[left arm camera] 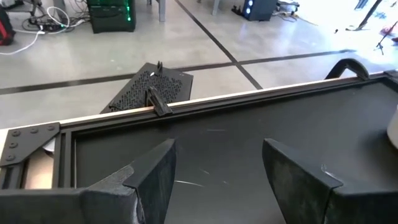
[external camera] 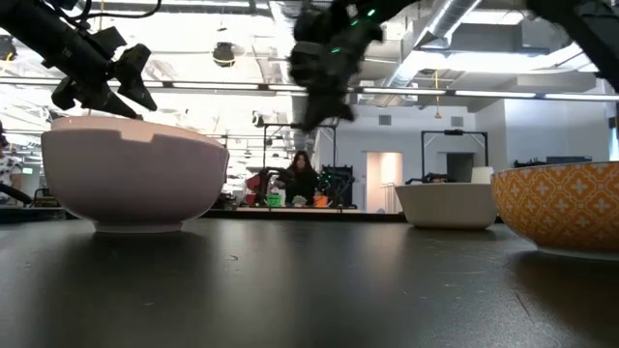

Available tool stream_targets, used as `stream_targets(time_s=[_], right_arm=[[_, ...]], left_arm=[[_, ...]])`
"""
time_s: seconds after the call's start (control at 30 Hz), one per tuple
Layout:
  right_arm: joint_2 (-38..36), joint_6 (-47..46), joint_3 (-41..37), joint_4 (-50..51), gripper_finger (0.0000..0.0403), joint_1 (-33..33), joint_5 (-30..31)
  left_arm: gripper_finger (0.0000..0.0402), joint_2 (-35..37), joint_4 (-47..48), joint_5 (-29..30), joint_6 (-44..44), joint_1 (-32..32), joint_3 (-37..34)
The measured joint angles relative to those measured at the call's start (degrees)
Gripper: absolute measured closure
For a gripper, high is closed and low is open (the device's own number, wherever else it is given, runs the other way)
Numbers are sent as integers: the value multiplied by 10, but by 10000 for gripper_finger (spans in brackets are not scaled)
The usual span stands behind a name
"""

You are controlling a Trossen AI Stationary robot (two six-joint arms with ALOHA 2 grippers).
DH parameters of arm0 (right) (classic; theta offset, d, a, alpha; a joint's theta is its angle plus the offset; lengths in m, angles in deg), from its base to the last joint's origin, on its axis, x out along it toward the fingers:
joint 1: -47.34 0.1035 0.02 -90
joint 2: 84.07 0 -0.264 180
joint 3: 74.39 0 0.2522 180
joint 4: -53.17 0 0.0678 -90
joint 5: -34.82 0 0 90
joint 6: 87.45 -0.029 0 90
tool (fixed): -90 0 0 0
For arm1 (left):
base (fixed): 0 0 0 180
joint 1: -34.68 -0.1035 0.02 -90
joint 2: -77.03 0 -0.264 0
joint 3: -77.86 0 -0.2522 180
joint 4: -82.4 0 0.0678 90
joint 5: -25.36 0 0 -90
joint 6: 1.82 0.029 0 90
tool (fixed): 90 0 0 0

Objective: Nest bowls inside each other
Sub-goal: Stack the light brown bowl on top of the pink bowl

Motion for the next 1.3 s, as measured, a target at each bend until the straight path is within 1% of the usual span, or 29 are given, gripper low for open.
stream_targets(time_s=[0.1, 0.2, 0.3, 0.4, 0.47, 0.6, 0.67, 0.8, 0.93, 1.07, 1.13, 1.2, 1.3], right_arm=[[-64, 13, -75, 10, 396, -33, 14], [-138, 1, -184, -20, 399, -77, 21], [-216, -45, -297, -51, 399, -122, 35], [-279, -100, -391, -59, 393, -160, 63], [-315, -131, -441, -59, 385, -178, 92], [-368, -171, -507, -62, 358, -201, 151], [-380, -193, -531, -63, 339, -212, 163], [-391, -202, -571, -69, 297, -230, 162], [-379, -202, -602, -84, 254, -236, 159], [-355, -202, -624, -102, 221, -236, 159], [-342, -203, -628, -120, 213, -232, 155], [-328, -203, -629, -133, 213, -225, 146], [-311, -210, -630, -155, 238, -211, 138]], left_arm=[[173, 0, 0, 0, -6, 0, 0], [173, 0, 0, 0, -11, 0, 0], [173, 0, 0, 0, -13, 0, 0], [173, 0, 0, 1, -13, 0, 0], [173, 0, 0, 1, -13, 0, 0], [173, 0, 0, 1, -13, 0, 0], [173, 0, 0, 1, -13, 0, 0], [173, 0, 0, 1, -13, 0, 0], [173, 0, 0, 1, -13, 0, 0], [173, 0, 0, 1, -13, 0, 0], [173, 0, 0, 1, -13, 0, 0], [173, 0, 0, 1, -13, 0, 0], [173, 0, 0, 1, -13, 0, 0]])
